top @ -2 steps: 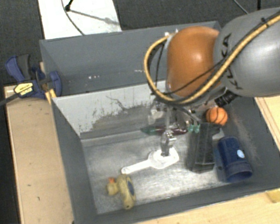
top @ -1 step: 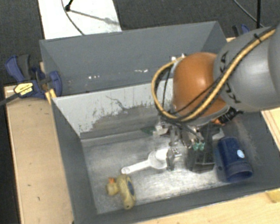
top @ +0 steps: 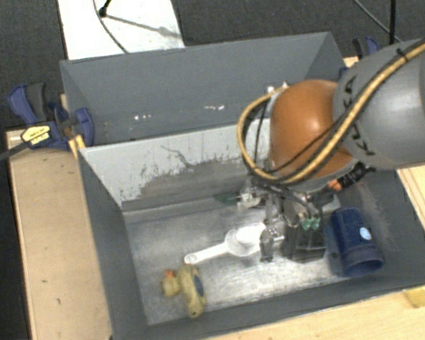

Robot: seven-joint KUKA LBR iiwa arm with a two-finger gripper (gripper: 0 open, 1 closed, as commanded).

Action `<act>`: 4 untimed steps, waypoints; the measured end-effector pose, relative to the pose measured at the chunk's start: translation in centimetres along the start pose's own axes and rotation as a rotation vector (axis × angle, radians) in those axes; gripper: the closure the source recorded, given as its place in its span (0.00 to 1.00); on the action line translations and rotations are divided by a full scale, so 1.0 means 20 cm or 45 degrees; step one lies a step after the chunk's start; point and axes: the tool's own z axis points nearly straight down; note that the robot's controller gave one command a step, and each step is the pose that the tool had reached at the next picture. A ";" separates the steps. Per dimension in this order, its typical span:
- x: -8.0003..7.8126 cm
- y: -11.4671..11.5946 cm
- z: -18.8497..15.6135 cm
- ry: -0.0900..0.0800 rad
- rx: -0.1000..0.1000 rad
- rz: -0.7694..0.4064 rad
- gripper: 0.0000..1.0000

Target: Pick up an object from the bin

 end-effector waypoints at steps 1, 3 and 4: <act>-0.01 0.00 -0.22 -0.014 0.000 0.002 0.00; -0.01 0.00 0.15 -0.034 0.002 -0.142 1.00; -0.01 0.00 0.15 -0.034 0.002 -0.142 1.00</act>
Offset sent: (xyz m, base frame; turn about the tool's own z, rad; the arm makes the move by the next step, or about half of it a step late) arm -0.0162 0.0000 -0.0364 -0.0161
